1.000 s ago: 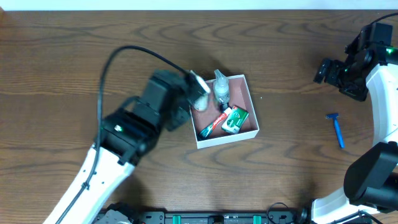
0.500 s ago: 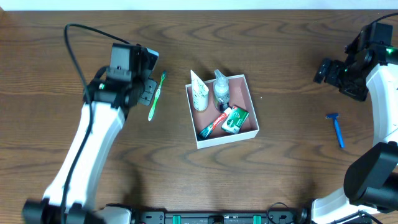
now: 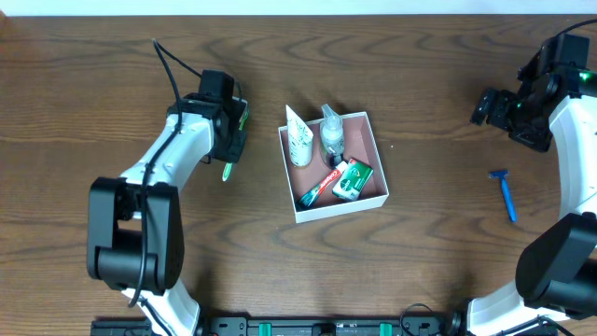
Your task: Pack container
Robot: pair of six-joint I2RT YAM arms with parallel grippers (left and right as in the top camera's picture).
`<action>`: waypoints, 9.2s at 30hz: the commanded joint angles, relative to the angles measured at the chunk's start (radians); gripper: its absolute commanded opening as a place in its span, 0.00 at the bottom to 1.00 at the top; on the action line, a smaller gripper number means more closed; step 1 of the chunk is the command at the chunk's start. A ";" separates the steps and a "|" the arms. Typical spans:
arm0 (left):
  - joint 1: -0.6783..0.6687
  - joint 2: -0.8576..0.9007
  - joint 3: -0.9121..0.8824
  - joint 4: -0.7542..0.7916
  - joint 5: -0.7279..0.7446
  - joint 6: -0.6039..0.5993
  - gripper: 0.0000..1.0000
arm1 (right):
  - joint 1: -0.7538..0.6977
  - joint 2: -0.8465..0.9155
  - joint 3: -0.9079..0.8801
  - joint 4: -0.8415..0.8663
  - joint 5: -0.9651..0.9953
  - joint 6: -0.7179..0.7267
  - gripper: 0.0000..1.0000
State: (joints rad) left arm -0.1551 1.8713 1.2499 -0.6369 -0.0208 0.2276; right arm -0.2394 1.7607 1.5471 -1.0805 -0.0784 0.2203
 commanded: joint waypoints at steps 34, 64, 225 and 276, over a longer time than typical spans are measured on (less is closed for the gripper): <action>0.004 0.078 -0.005 0.078 0.063 -0.024 0.37 | -0.008 0.005 -0.004 0.000 -0.004 0.011 0.99; 0.005 0.142 -0.001 0.098 0.059 -0.024 0.06 | -0.008 0.005 -0.004 0.000 -0.003 0.011 0.99; -0.756 0.002 0.069 0.371 0.145 0.124 0.63 | -0.008 0.005 -0.004 0.000 -0.003 0.011 0.99; -0.755 -0.065 0.070 0.415 0.106 0.124 0.06 | -0.008 0.005 -0.004 0.000 -0.003 0.011 0.99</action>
State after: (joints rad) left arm -0.9108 1.8683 1.3117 -0.2276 0.0978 0.3450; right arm -0.2394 1.7607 1.5471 -1.0805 -0.0788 0.2203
